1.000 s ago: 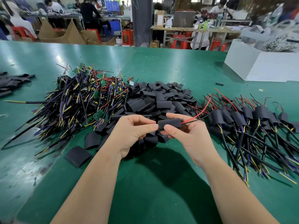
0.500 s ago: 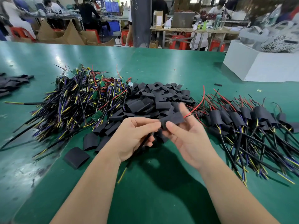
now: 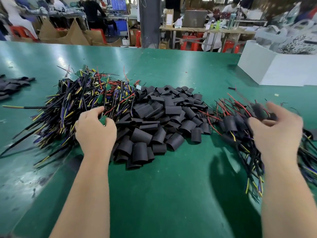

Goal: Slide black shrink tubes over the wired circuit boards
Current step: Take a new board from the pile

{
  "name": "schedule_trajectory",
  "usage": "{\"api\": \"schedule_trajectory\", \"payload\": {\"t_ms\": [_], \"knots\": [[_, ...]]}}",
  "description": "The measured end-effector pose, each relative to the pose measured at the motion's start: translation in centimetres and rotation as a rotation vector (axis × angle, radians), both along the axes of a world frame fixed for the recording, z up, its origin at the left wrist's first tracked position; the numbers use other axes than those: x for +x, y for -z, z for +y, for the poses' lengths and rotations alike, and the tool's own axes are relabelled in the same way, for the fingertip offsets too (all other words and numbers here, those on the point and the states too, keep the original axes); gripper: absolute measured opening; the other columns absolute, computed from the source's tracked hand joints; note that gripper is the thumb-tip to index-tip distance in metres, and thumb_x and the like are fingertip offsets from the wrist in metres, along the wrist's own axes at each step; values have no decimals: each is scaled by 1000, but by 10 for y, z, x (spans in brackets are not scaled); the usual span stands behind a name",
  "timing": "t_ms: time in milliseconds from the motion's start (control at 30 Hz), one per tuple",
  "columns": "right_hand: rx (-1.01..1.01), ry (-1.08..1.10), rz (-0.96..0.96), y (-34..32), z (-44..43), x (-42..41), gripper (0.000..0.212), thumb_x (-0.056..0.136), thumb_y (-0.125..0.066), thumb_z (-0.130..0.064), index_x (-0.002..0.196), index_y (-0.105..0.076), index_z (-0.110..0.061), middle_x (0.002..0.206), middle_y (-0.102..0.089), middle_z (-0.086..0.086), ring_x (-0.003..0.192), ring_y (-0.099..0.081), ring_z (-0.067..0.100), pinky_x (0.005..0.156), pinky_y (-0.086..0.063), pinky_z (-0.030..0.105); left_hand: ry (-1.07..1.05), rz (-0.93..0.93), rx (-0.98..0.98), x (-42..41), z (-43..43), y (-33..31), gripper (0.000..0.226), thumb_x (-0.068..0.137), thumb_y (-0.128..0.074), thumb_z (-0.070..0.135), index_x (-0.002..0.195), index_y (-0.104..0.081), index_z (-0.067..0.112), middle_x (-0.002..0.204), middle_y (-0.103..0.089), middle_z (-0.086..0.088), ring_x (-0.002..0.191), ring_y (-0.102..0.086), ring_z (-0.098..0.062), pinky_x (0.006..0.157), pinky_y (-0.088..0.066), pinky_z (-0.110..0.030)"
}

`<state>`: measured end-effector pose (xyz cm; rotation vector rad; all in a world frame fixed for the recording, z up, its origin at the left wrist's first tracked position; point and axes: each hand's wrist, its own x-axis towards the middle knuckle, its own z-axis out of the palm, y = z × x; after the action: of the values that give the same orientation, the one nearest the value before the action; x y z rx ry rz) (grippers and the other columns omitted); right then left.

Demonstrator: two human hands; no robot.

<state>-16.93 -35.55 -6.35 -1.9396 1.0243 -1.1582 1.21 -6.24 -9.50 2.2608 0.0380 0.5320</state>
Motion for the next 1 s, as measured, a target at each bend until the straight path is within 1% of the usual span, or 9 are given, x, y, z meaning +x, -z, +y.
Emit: {"api": "schedule_trajectory", "payload": {"t_ms": [67, 133, 300, 433, 533, 700, 800, 900, 1000], "knots": [[-42, -59, 23, 1, 11, 6, 51, 77, -64, -9, 128, -60, -16, 129, -50, 14, 100, -56, 23, 99, -36, 14, 8, 56, 173, 0, -2, 3, 44, 85, -58, 17, 129, -58, 17, 127, -56, -13, 117, -49, -37, 96, -39, -46], [-118, -81, 26, 1, 22, 10, 45, 79, -62, -5, 123, -61, -15, 128, -46, 17, 97, -50, 17, 84, -24, -5, 24, 117, 281, 0, -5, 8, 46, 88, -59, 19, 134, -53, 17, 131, -52, -13, 121, -45, -37, 98, -35, -47], [-73, -163, 52, 3, 37, 15, 36, 81, -60, -5, 114, -65, -18, 118, -56, 15, 74, -55, 14, 76, -33, 12, -40, 51, 270, 10, -3, 13, 46, 88, -60, 20, 133, -53, 22, 133, -49, -8, 121, -43, -35, 99, -31, -48], [-57, -220, 84, 7, 44, 20, 31, 81, -60, -6, 108, -66, -21, 107, -61, 13, 70, -53, 9, 75, -35, 20, -90, 143, 321, 22, 2, 15, 34, 88, -62, 31, 122, -62, 26, 112, -60, -9, 98, -57, -33, 94, -30, -45], [-35, -274, 87, 11, 51, 22, 27, 83, -60, -9, 103, -66, -26, 103, -60, 7, 74, -54, 7, 67, -35, 9, -102, 74, 212, 23, 5, 15, 20, 88, -62, 33, 106, -66, 26, 105, -63, -4, 78, -52, -24, 93, -29, -42], [39, -374, 83, 15, 68, 29, 25, 84, -59, -6, 93, -67, -28, 92, -67, -4, 76, -60, 5, 69, -40, 17, -25, -158, 44, 11, -1, 9, 11, 93, -58, 25, 103, -55, 21, 96, -64, 2, 91, -56, -28, 92, -28, -40], [36, -483, 112, 21, 83, 34, 24, 83, -60, -4, 87, -70, -26, 81, -68, -15, 74, -60, -1, 66, -39, 3, 59, -356, -10, 2, -4, 1, 17, 93, -57, 26, 108, -52, 21, 82, -59, 10, 79, -55, -22, 84, -21, -29], [-109, -582, 220, 33, 96, 41, 23, 84, -61, -3, 95, -73, -18, 91, -68, -6, 76, -56, 4, 75, -36, 1, 270, -402, -90, -7, -10, -1, 26, 92, -60, 28, 115, -52, 22, 84, -61, 9, 67, -55, -8, 75, -31, -18], [-248, -740, 338, 43, 107, 50, 32, 90, -60, -12, 121, -66, -19, 101, -57, 1, 92, -54, 18, 88, -41, 25, 395, -308, -101, -9, -16, -1, 37, 90, -65, 24, 125, -56, 14, 98, -59, 2, 74, -57, -14, 75, -39, -21]]}}
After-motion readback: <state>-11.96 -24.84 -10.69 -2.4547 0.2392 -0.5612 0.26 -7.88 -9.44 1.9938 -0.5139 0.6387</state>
